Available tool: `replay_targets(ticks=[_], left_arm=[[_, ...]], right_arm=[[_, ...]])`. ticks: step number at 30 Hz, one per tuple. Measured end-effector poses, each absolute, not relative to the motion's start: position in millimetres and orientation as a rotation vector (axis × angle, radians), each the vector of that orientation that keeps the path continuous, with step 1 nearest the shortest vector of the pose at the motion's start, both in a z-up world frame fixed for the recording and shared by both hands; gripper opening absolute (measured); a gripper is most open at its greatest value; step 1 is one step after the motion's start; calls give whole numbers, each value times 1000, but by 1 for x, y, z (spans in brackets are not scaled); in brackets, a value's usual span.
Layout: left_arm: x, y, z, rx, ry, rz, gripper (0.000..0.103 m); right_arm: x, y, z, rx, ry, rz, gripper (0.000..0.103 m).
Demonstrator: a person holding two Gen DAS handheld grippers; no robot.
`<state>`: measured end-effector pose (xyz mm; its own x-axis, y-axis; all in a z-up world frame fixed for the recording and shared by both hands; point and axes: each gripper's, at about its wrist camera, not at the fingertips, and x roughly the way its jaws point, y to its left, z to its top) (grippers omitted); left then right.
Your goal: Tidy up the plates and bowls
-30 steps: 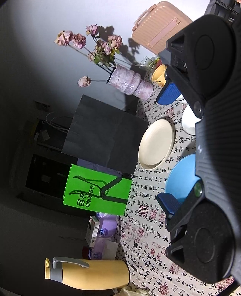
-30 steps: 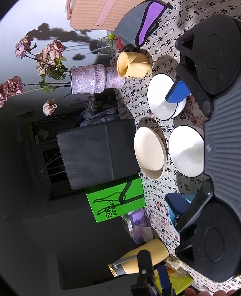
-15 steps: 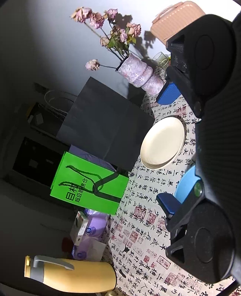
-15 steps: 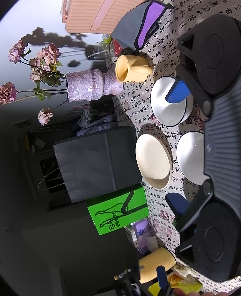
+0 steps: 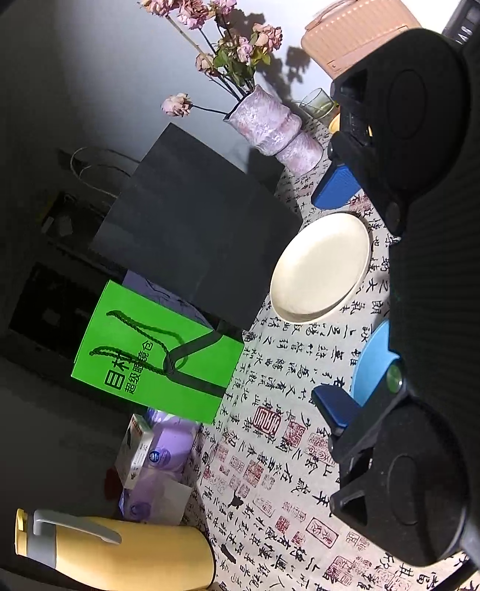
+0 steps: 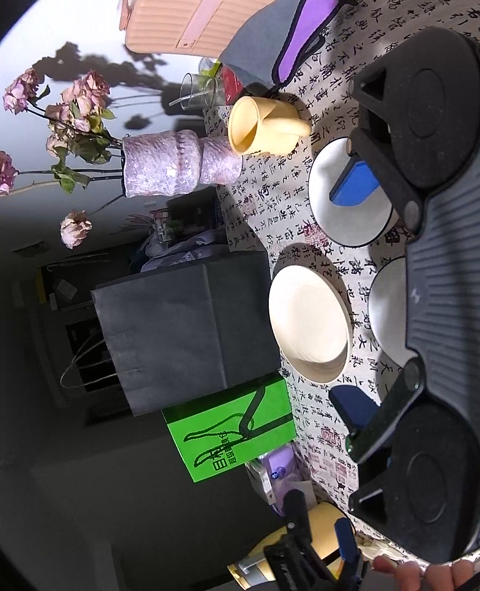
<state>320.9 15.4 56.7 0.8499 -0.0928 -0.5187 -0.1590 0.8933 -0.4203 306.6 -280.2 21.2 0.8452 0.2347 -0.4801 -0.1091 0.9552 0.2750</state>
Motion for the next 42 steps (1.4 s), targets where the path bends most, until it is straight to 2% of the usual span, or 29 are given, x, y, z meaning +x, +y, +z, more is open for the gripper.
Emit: replay_targets(ticks=[21,42], left_arm=[[341,11,44,-518,598,48,103],[402,-36,46,-441,667,162,103]], right_arm=[[388,-282,45,260,581,281,103],[503,-292,-6,294,763,374,103]])
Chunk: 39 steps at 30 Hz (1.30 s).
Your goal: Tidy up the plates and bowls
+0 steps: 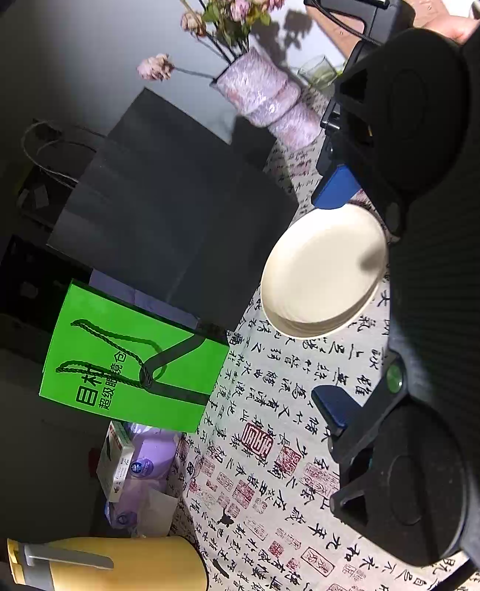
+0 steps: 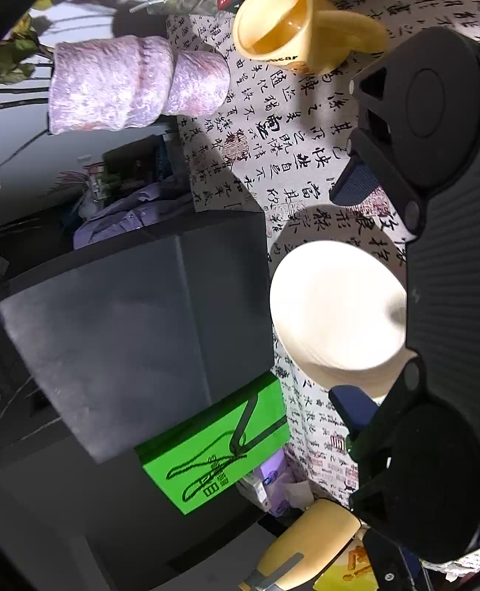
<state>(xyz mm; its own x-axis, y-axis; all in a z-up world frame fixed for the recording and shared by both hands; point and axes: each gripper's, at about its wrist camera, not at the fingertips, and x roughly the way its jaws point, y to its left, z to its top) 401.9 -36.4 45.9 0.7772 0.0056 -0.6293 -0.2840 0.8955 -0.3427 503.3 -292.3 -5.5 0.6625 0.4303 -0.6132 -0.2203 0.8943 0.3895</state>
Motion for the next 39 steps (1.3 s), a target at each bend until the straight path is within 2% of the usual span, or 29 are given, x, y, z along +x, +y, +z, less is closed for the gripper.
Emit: replay_targets(ticks=[17,27,31,33,39], left_arm=[[472,-48,13,-409,742,356,103],[501,-56,-1,-349,766,417,103],[508,-58,-6,-317,772,448,103],[512,-61,-8,-287,769,464,103],[524,-62,-18,-266,786,498,103]], right_arm=[[563,-289,-46,282,853,366,103],[561,-296,-46,354,773,445,102],[562,-299,-51,406,784,468,93],[563,-298,-53,406,790,449,92],[563,-294,-60,368,796,385,74]])
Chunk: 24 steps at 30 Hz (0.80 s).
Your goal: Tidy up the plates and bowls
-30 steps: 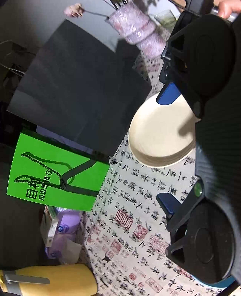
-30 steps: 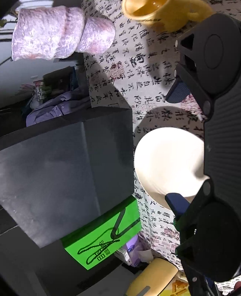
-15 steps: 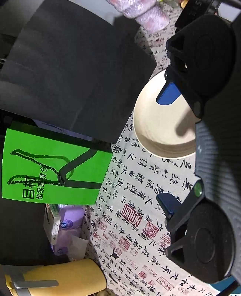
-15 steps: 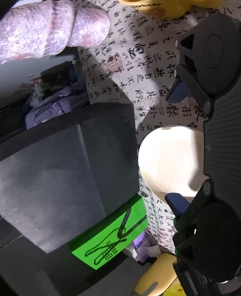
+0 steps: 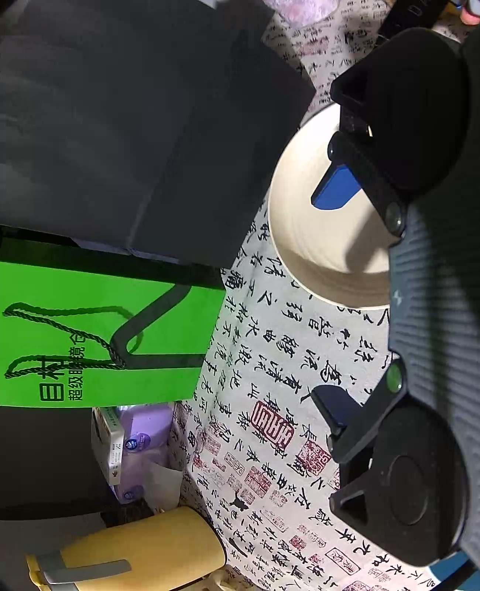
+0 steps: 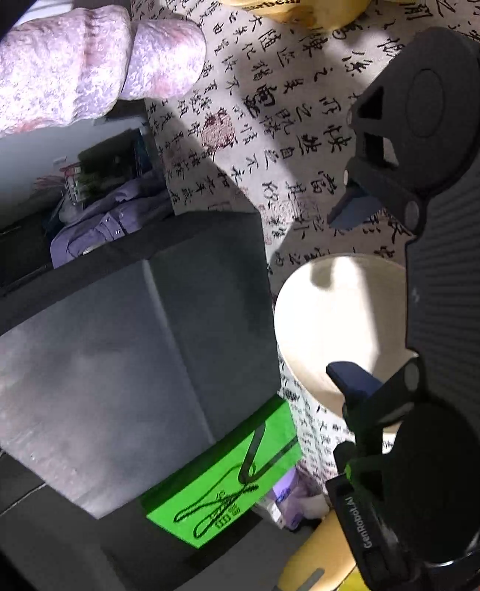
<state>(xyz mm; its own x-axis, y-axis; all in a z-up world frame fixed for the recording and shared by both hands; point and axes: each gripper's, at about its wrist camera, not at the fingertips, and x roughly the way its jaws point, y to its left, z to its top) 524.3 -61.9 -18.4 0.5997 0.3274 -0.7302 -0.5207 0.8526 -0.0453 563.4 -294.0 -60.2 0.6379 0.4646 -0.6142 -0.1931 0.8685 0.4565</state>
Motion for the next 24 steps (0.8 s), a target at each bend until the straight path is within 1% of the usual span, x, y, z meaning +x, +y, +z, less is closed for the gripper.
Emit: replay_targets(ticks=[3,5,7,9,10,12,14,17,19,21,23,24], left_arm=[[529,-64,-23,-239,800,518,102],[531,-63,-26,-240,805,534,101],[533,-61,-29,-243,816,539,97],[535,-60,-33,-237,832,535,91],[536,-60,-34,-232,838,537,89],[537,-58,-38,-230,851,543,83],[539,-57,-42,-227,868,542,79],[540,-59,-45,-200,871,532,77],[542,-59,-48,-189,877,532,75],[543,-59,-51,-190,890,531,68],[544,-59,-53,-191,899,534,65],[544,-59,-54,-186,906,535,59]], right_arm=[[566,-292,-66,346,811,357,61],[567,-291,-70,335,822,344,57],[567,-289,-73,322,831,333,49],[567,-288,-75,312,836,325,45],[567,-288,-75,310,837,323,42],[567,-287,-77,304,843,321,39],[568,-285,-78,297,847,322,38],[568,-282,-80,280,859,325,37],[568,-281,-82,273,862,327,32],[568,-280,-83,274,866,331,31],[568,-280,-83,279,868,333,31],[569,-279,-84,282,871,334,31]])
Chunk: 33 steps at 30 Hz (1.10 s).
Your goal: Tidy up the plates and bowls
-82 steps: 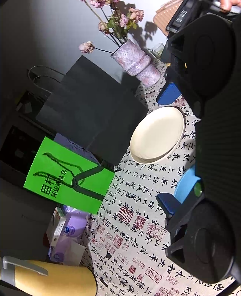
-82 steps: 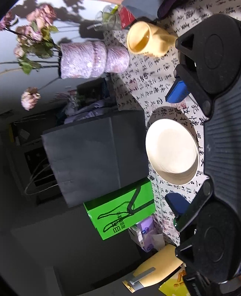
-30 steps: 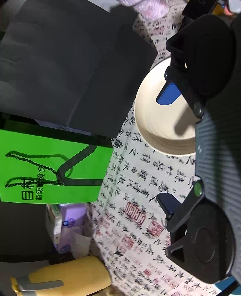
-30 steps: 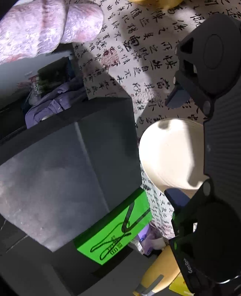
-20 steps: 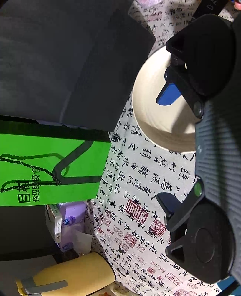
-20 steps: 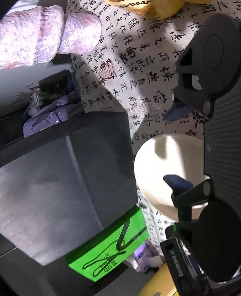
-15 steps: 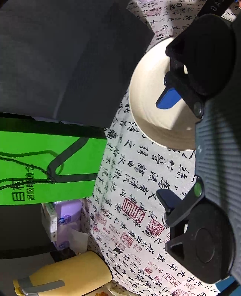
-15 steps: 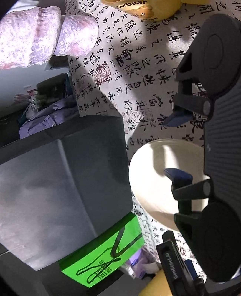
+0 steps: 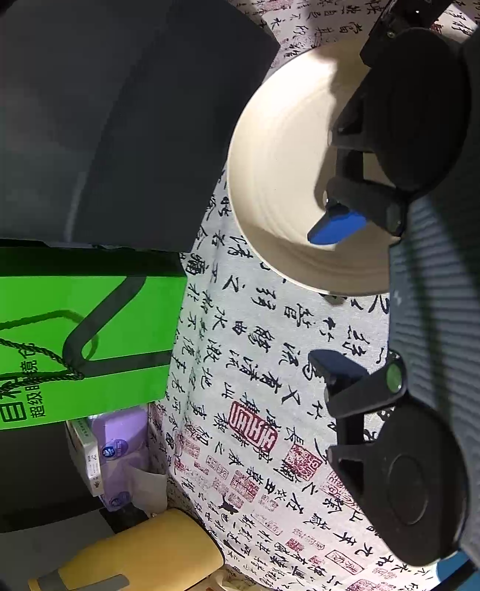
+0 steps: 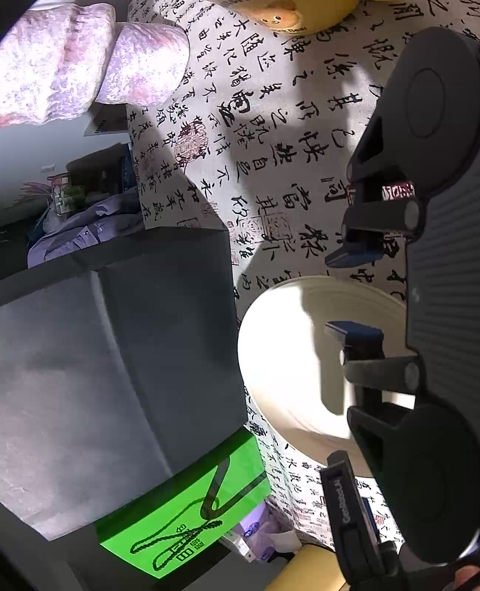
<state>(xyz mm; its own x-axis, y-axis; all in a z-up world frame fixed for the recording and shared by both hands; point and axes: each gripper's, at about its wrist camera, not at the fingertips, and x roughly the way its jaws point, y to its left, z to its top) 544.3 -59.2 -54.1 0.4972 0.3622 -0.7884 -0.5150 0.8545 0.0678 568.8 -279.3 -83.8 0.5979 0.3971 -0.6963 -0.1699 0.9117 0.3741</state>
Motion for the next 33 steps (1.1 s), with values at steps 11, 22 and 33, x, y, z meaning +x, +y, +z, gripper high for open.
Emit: replay_targets(ticks=[11,22,33], left_arm=[[551,-69,-65,-130,954,528,18],[552,-80,-67,-49,938,539,16],[550,-83,-67,-44,930,543,16]], right_arm=[[570,-276,-89,273,888,331,14],[569,-275,-92,250,883,321,7],[568,-276,-91,246,871,314,7]])
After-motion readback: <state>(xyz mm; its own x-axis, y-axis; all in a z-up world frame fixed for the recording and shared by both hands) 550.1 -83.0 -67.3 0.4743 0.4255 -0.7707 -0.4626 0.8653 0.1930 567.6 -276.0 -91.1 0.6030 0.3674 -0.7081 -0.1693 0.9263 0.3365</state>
